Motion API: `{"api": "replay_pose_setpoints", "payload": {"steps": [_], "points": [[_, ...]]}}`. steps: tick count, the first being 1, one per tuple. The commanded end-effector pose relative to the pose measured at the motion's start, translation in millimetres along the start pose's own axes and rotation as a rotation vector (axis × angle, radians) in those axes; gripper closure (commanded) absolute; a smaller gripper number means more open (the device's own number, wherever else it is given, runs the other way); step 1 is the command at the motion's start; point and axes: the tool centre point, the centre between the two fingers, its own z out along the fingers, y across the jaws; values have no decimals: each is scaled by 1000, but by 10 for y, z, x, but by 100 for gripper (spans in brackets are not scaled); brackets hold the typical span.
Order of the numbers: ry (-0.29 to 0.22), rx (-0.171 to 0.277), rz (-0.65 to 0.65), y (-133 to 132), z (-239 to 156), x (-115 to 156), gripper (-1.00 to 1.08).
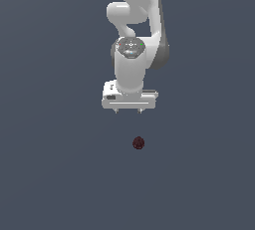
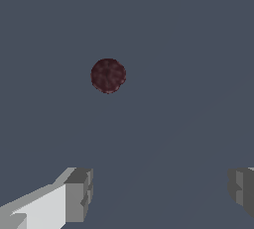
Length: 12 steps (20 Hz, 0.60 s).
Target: Pick up the object and move it to a goal position.
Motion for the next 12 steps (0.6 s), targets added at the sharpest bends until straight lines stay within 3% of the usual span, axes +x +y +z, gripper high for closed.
{"api": "replay_pose_setpoints", "payload": {"steps": [1,8,12], "points": [[0,0,0,0,0,0,-92],[-15,22,-11,-297,3,-15,-92],[-15,23,-11,-311,3,-15,-92]]}}
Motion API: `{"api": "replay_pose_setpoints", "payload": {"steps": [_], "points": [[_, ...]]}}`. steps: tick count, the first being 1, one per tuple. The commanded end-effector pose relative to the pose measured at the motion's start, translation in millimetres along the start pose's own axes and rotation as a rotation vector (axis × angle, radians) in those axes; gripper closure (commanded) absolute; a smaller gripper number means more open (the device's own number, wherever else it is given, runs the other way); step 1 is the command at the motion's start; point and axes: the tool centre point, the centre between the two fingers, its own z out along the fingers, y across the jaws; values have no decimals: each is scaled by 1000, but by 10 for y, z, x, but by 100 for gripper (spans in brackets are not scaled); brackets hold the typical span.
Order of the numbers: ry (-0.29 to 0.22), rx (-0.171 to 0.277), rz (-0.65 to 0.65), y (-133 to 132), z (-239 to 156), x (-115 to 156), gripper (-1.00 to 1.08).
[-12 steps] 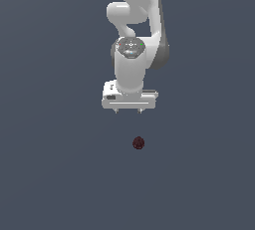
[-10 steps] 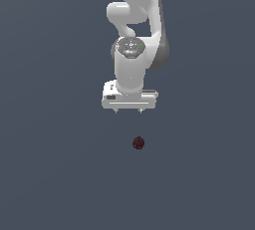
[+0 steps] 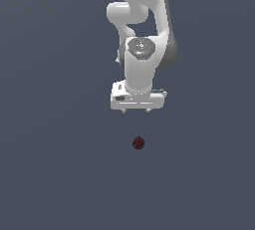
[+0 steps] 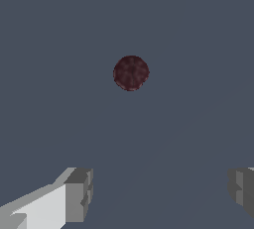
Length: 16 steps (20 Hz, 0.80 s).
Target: Pick up the object and move it to a goal position.
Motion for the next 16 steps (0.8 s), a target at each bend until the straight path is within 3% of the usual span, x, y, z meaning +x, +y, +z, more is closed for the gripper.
{"api": "replay_pose_setpoints", "payload": {"steps": [1,16], "points": [[0,0,5,8,2,4,-92],[9,7,198,-29,191,272,-92]]}}
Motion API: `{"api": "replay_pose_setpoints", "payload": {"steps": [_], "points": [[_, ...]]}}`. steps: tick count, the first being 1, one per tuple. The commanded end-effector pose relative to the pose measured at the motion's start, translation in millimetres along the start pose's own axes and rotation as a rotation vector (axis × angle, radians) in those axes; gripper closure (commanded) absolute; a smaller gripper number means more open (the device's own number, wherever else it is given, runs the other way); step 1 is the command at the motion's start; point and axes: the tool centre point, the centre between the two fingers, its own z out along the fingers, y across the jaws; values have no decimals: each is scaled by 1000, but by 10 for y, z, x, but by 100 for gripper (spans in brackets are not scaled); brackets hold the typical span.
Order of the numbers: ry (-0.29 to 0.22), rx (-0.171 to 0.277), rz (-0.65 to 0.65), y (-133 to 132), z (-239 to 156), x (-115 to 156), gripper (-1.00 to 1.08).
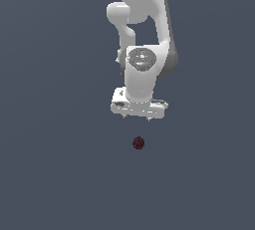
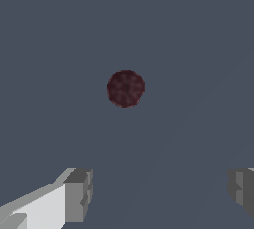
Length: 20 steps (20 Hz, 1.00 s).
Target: Pick up the object and move it to a goal position.
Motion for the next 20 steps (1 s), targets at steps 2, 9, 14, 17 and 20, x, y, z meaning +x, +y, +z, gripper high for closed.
{"api": "replay_pose_setpoints", "payload": {"steps": [2,9,14,17,20], "points": [[4,2,81,-32,86,103,-92],[16,4,270,-108,299,336,-92],[25,4,390,-159,445,474,-92],[29,3,445,-184,514,534,-92],[33,3,487,-203,568,580,-92]]}}
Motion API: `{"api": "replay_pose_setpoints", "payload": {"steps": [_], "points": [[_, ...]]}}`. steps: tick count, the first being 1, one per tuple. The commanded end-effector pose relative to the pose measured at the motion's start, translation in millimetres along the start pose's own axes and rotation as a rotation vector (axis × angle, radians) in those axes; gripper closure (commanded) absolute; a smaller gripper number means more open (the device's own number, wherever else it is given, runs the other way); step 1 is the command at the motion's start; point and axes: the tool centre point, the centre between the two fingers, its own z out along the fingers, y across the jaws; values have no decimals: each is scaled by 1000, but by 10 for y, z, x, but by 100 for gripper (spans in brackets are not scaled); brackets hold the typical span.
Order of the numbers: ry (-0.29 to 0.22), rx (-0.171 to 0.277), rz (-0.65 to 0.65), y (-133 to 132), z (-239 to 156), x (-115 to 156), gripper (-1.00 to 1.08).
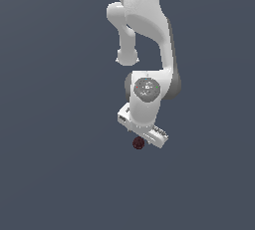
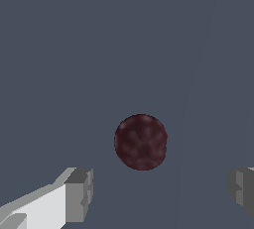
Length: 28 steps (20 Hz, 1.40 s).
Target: Pick up the object and move it to a goal position.
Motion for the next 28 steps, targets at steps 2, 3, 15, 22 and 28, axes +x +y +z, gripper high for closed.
{"api": "replay_pose_setpoints", "payload": {"steps": [2,3,15,22,28], "points": [[5,0,45,-39,56,34,-92],[6,0,54,-47,67,40,-92],[7,0,74,-65,196,50,-92],[8,1,77,-57,546,48,-92],[8,1,77,-68,600,59,-92]]}}
